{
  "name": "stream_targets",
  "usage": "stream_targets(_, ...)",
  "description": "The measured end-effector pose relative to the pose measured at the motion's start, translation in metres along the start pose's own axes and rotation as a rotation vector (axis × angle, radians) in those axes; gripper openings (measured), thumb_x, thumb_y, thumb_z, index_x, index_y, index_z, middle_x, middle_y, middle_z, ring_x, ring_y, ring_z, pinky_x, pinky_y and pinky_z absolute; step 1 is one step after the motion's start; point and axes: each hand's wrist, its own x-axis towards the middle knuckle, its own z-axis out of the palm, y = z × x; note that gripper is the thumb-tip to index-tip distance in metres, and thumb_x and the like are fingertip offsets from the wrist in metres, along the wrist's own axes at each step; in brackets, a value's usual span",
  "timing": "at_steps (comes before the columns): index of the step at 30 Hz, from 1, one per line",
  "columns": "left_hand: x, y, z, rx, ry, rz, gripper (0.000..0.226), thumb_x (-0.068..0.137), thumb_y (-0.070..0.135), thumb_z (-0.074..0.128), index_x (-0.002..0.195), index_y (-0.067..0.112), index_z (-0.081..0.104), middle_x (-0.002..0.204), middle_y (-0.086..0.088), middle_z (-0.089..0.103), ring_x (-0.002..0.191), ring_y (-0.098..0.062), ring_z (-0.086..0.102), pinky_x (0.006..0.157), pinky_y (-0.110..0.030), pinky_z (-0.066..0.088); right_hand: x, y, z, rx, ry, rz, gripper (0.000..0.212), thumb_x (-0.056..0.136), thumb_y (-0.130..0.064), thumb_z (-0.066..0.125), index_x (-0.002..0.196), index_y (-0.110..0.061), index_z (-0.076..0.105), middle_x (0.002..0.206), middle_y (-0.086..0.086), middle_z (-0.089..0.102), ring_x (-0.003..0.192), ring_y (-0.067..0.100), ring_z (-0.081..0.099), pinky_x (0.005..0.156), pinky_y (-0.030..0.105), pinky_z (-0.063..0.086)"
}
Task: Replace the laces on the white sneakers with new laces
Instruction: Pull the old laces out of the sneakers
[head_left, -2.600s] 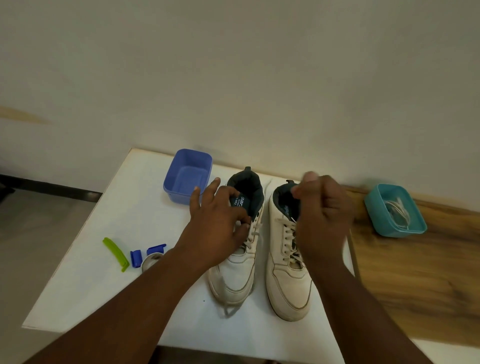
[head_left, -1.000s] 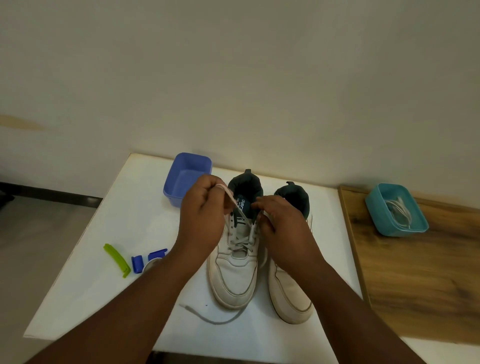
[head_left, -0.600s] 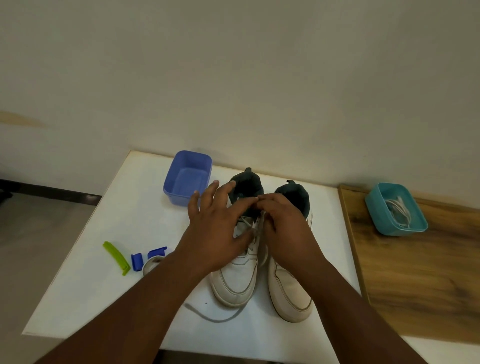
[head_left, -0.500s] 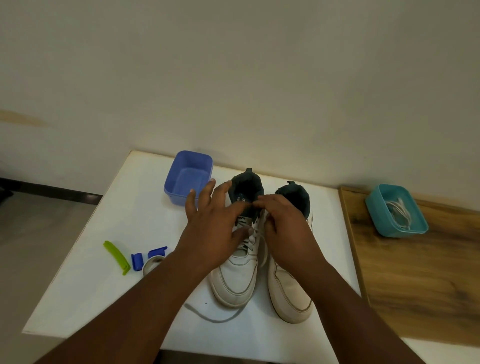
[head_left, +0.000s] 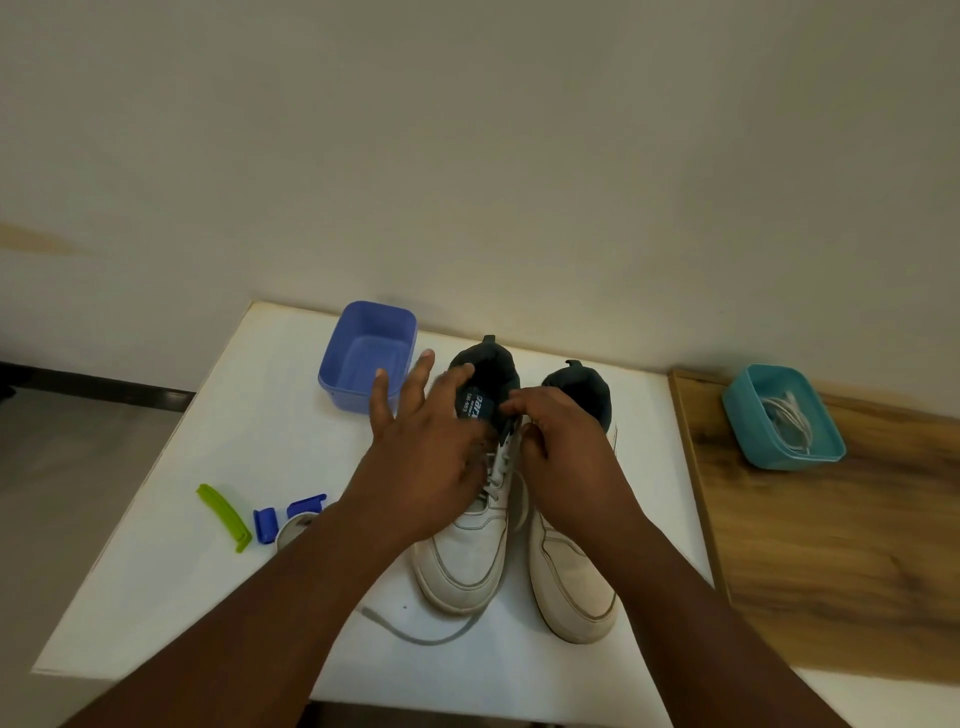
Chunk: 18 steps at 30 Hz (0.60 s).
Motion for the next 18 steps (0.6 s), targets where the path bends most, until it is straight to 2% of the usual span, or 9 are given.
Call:
stream_targets(2, -0.003, 0.003, 0.002, -0.010, -0.045, 0.017, 0.021, 0.092, 0.049, 0.053, 0.103, 0.044, 0.070, 0.161, 0.006, 0.028, 0.154, -0.027, 0.000, 0.119, -0.061, -0.009, 0.000, 0.000, 0.000, 0.000, -0.003, 0.000, 0.038, 0.097, 0.002, 0.050, 0.124, -0.018, 0.069, 0.129, -0.002, 0.063, 0.116, 0.010, 0.057, 0.093, -0.001, 0.027)
stream_targets(5, -0.001, 0.002, -0.002, -0.008, -0.029, -0.032, 0.028, 0.090, 0.053, 0.049, 0.102, 0.040, 0.071, 0.152, 0.009, 0.038, 0.153, -0.026, 0.004, 0.119, -0.059, -0.008, 0.001, 0.000, 0.000, 0.000, -0.011, 0.001, 0.039, 0.097, 0.003, 0.050, 0.124, -0.018, 0.069, 0.130, -0.002, 0.062, 0.117, 0.010, 0.057, 0.096, 0.000, 0.028)
stream_targets(7, 0.001, 0.001, -0.010, -0.025, 0.042, -0.073, 0.032, 0.085, 0.052, 0.046, 0.096, 0.036, 0.072, 0.143, 0.008, 0.048, 0.151, -0.027, 0.016, 0.119, -0.061, 0.001, 0.002, 0.001, 0.000, 0.001, -0.006, -0.005, 0.039, 0.097, 0.003, 0.050, 0.124, -0.017, 0.069, 0.130, -0.002, 0.062, 0.117, 0.010, 0.057, 0.099, 0.005, 0.034)
stream_targets(9, 0.002, -0.001, -0.018, -0.074, 0.163, -0.107, 0.024, 0.083, 0.045, 0.052, 0.089, 0.032, 0.072, 0.132, 0.007, 0.058, 0.143, -0.028, 0.035, 0.117, -0.063, 0.019, 0.002, 0.000, 0.000, -0.006, -0.007, -0.001, 0.039, 0.098, 0.002, 0.049, 0.125, -0.017, 0.070, 0.130, -0.002, 0.062, 0.118, 0.011, 0.057, 0.100, 0.007, 0.035)
stream_targets(11, 0.002, -0.004, -0.026, -0.208, 0.282, -0.137, 0.018, 0.089, 0.036, 0.055, 0.089, 0.025, 0.069, 0.114, 0.004, 0.065, 0.120, -0.021, 0.056, 0.103, -0.044, 0.043, 0.002, 0.002, 0.000, -0.013, -0.007, 0.011, 0.038, 0.099, 0.000, 0.048, 0.124, -0.018, 0.070, 0.129, -0.003, 0.063, 0.117, 0.010, 0.057, 0.095, 0.000, 0.028)
stream_targets(13, 0.001, -0.002, -0.036, -0.477, 0.327, -0.186, 0.014, 0.097, 0.028, 0.051, 0.089, 0.024, 0.061, 0.089, 0.007, 0.063, 0.086, -0.009, 0.061, 0.076, -0.015, 0.044, 0.003, 0.002, 0.000, -0.013, -0.010, 0.021, 0.037, 0.099, -0.002, 0.049, 0.123, -0.019, 0.070, 0.127, -0.004, 0.063, 0.114, 0.008, 0.057, 0.091, -0.001, 0.028)
stream_targets(15, -0.001, 0.002, -0.044, -0.701, 0.394, -0.241, 0.018, 0.102, 0.020, 0.048, 0.087, 0.020, 0.059, 0.073, 0.004, 0.059, 0.066, -0.012, 0.060, 0.057, -0.016, 0.045, 0.004, 0.001, 0.000, -0.006, -0.020, 0.025, 0.035, 0.100, -0.004, 0.049, 0.124, -0.019, 0.069, 0.125, -0.004, 0.063, 0.111, 0.007, 0.057, 0.089, 0.001, 0.031)
stream_targets(17, -0.004, 0.006, -0.055, -0.836, 0.521, -0.263, 0.020, 0.102, 0.013, 0.045, 0.090, 0.013, 0.060, 0.071, -0.003, 0.059, 0.062, -0.016, 0.059, 0.055, -0.023, 0.049, 0.004, 0.000, -0.001, -0.004, -0.031, 0.028, 0.033, 0.101, -0.007, 0.049, 0.125, -0.020, 0.068, 0.125, -0.006, 0.062, 0.109, 0.006, 0.056, 0.088, 0.002, 0.033)
stream_targets(18, -0.005, 0.007, -0.060, -0.873, 0.591, -0.268, 0.020, 0.101, 0.011, 0.044, 0.089, 0.011, 0.059, 0.071, -0.004, 0.057, 0.061, -0.013, 0.057, 0.055, -0.021, 0.047, 0.003, -0.001, -0.001, -0.005, -0.034, 0.027, 0.032, 0.101, -0.009, 0.050, 0.125, -0.021, 0.068, 0.124, -0.007, 0.061, 0.109, 0.005, 0.056, 0.087, 0.003, 0.034)
